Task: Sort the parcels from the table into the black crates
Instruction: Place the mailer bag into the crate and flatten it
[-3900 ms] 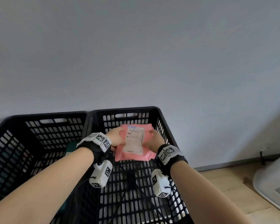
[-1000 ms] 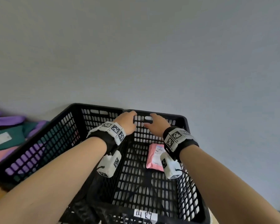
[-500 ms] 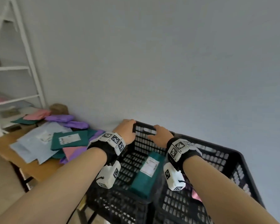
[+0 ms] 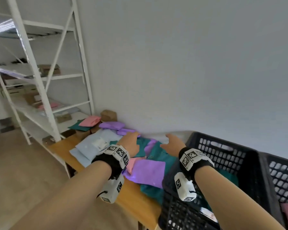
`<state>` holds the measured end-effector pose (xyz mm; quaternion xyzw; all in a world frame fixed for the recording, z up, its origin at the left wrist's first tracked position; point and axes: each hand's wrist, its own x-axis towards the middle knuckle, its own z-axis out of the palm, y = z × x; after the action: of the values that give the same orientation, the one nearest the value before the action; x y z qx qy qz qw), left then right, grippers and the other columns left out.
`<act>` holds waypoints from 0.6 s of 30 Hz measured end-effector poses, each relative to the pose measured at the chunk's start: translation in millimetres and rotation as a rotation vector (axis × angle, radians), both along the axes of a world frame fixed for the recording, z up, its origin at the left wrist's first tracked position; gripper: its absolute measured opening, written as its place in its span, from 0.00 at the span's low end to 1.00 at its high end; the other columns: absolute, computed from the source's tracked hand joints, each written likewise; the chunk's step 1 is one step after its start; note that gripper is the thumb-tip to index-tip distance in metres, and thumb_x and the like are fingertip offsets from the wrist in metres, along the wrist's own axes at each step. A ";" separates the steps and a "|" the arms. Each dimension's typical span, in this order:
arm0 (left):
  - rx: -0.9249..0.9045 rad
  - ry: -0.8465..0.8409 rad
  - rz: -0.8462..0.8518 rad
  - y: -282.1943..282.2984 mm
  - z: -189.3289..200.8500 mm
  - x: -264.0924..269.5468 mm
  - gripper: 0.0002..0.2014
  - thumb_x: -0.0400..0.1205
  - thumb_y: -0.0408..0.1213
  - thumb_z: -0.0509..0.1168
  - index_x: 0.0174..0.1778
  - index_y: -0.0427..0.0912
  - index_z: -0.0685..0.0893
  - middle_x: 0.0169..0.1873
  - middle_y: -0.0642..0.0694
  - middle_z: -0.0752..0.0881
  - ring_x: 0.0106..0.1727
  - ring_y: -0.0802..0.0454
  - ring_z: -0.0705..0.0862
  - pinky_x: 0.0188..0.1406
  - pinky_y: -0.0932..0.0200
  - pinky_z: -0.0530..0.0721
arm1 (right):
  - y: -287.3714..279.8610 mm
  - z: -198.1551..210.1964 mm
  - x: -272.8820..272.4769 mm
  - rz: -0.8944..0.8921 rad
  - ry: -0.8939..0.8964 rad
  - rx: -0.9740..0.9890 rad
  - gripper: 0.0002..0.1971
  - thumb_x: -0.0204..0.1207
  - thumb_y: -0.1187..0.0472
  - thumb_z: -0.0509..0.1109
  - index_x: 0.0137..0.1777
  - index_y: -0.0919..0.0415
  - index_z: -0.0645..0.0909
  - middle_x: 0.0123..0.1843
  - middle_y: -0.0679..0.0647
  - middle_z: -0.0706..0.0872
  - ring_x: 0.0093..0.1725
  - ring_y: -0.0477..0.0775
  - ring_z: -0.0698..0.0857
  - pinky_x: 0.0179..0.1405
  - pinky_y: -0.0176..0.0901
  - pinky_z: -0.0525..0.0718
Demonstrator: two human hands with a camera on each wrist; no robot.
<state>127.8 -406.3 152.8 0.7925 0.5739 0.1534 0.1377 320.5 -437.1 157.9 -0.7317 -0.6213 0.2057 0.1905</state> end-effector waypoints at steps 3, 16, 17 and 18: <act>-0.024 0.002 0.034 26.8 -16.1 -35.1 0.23 0.79 0.34 0.62 0.72 0.42 0.71 0.66 0.37 0.77 0.65 0.39 0.79 0.64 0.46 0.77 | 25.2 -8.1 -30.5 0.001 0.001 -0.047 0.24 0.81 0.61 0.66 0.75 0.66 0.67 0.74 0.62 0.74 0.71 0.60 0.75 0.66 0.44 0.72; -0.111 0.074 0.135 168.5 -76.4 -114.5 0.25 0.82 0.38 0.60 0.77 0.45 0.65 0.71 0.38 0.71 0.71 0.40 0.74 0.70 0.46 0.73 | 178.8 -50.3 -107.5 0.113 -0.044 -0.106 0.29 0.80 0.56 0.66 0.78 0.63 0.64 0.74 0.61 0.74 0.70 0.61 0.76 0.66 0.45 0.74; -0.120 0.092 0.137 181.1 -77.4 -118.8 0.25 0.83 0.38 0.59 0.77 0.45 0.64 0.72 0.38 0.70 0.71 0.40 0.73 0.70 0.46 0.72 | 192.4 -53.2 -111.2 0.119 -0.047 -0.110 0.29 0.80 0.56 0.65 0.79 0.64 0.63 0.74 0.62 0.75 0.69 0.61 0.77 0.65 0.46 0.76; -0.126 0.107 0.138 194.4 -77.9 -123.1 0.26 0.83 0.38 0.59 0.78 0.44 0.63 0.72 0.37 0.70 0.71 0.40 0.73 0.71 0.47 0.72 | 207.4 -55.9 -114.5 0.121 -0.058 -0.122 0.30 0.80 0.55 0.65 0.80 0.64 0.61 0.74 0.62 0.74 0.70 0.62 0.77 0.65 0.47 0.76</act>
<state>4.7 -211.9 75.0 0.7480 0.6422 0.0836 0.1454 206.0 -229.8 101.9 -0.7086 -0.6561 0.2330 0.1148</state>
